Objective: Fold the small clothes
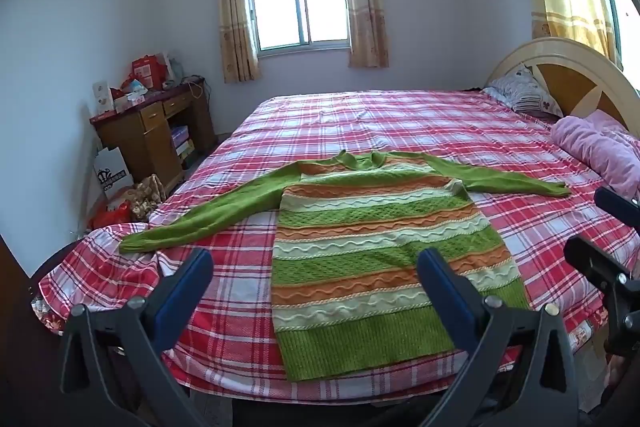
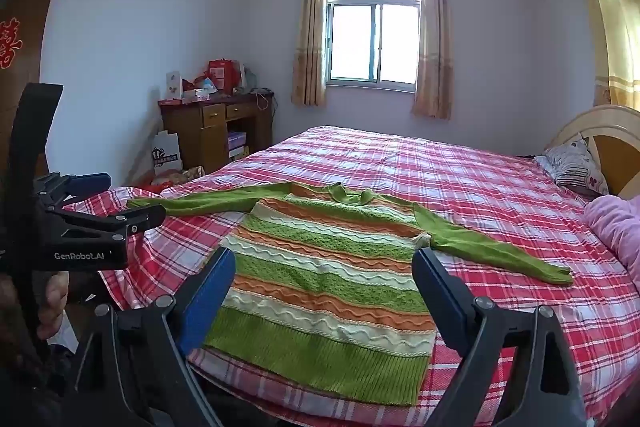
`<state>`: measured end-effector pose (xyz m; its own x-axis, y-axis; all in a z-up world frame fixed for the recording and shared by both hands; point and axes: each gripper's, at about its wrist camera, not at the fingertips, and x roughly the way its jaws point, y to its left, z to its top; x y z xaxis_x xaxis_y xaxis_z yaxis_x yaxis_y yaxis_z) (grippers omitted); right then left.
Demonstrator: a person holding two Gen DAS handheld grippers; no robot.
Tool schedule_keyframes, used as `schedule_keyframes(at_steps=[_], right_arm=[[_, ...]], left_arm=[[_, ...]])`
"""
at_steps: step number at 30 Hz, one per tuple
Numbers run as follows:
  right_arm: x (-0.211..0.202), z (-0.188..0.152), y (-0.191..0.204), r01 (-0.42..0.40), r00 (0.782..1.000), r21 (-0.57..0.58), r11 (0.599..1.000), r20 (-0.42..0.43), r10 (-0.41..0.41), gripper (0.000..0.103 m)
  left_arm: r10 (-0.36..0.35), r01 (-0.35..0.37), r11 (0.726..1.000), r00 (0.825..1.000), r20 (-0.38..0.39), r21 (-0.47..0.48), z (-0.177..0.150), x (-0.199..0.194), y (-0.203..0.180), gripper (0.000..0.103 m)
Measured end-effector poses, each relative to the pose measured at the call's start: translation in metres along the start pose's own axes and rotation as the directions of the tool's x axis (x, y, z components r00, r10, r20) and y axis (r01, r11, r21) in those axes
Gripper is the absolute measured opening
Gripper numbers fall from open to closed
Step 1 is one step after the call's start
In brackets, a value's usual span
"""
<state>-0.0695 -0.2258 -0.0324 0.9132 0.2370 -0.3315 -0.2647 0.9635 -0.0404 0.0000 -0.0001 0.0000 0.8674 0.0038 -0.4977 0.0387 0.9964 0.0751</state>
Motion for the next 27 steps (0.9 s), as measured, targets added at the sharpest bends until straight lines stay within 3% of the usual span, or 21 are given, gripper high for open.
schedule_keyframes(at_steps=[27], right_arm=[[0.0054,-0.0049,0.0034,0.004,1.0,0.005,1.0,-0.02,-0.004,0.09]], left_arm=[[0.002,-0.002,1.0,1.0,0.005,0.0,0.0015,-0.0022,0.007,0.103]])
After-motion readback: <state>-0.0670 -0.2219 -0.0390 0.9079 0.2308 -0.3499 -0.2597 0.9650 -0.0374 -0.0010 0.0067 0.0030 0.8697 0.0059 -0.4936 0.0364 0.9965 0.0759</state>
